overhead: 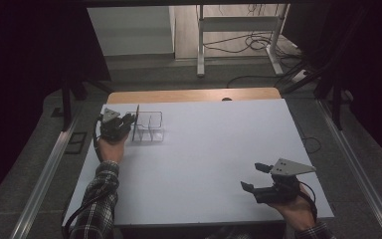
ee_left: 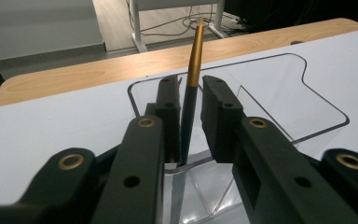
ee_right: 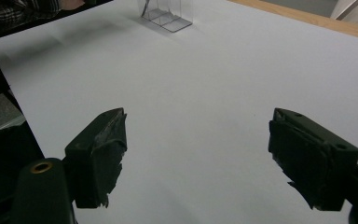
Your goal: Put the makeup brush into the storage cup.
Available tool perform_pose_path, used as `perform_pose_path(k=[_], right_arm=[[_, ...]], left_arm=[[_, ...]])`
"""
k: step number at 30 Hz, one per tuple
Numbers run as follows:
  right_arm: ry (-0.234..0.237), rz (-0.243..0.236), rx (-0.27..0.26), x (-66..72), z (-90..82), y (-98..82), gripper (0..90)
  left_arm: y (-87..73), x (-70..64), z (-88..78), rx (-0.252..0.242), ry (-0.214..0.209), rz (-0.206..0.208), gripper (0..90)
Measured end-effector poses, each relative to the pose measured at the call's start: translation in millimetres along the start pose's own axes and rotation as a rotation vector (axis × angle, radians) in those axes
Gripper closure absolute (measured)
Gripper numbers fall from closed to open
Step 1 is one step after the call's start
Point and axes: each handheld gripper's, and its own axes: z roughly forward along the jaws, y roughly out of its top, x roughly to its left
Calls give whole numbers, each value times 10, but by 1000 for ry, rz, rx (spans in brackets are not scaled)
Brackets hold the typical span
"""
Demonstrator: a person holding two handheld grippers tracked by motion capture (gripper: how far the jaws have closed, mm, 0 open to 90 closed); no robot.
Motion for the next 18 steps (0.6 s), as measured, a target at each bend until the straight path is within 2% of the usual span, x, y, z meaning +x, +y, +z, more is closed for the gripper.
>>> perform_pose_path(k=[18], right_arm=[[3,-3,7,8,10,-2,200]], left_arm=[[47,5,-82,-8,-34,-19,721]])
